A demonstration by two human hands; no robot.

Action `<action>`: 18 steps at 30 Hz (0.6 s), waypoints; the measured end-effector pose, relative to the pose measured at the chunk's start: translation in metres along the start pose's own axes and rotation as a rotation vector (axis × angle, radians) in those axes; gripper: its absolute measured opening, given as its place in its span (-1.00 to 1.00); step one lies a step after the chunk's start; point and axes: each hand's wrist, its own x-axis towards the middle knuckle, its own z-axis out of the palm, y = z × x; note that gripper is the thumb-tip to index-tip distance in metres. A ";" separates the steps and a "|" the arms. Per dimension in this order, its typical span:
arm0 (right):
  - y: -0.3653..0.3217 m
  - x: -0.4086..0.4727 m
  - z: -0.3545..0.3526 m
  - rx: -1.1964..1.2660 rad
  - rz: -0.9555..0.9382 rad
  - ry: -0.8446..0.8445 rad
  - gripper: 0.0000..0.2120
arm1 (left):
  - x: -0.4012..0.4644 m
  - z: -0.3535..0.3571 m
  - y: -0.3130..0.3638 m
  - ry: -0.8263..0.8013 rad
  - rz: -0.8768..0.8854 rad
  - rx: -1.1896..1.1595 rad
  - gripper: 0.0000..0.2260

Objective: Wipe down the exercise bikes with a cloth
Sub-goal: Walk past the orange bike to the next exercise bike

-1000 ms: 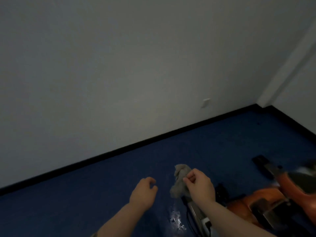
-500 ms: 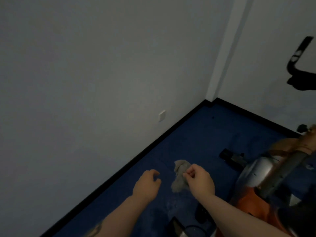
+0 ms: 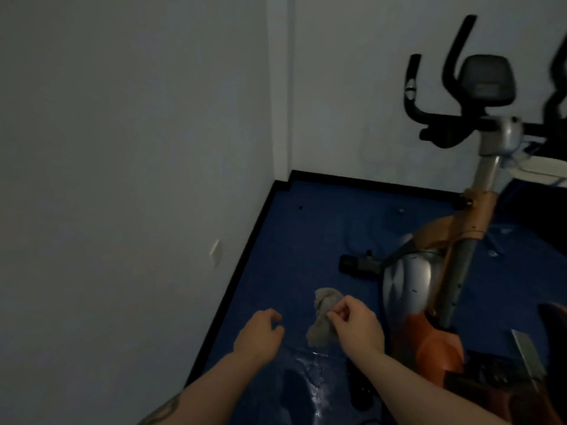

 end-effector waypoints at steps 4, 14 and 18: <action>-0.018 0.021 0.001 0.041 0.090 0.102 -0.81 | 0.044 -0.021 0.011 -0.065 0.090 0.000 -0.73; -0.030 0.095 -0.073 0.160 0.033 0.484 -0.79 | 0.120 -0.031 0.112 -0.206 0.334 -0.110 -0.74; -0.028 0.137 -0.119 0.083 -0.085 0.595 -0.78 | 0.167 -0.051 0.180 -0.153 0.482 -0.163 -0.74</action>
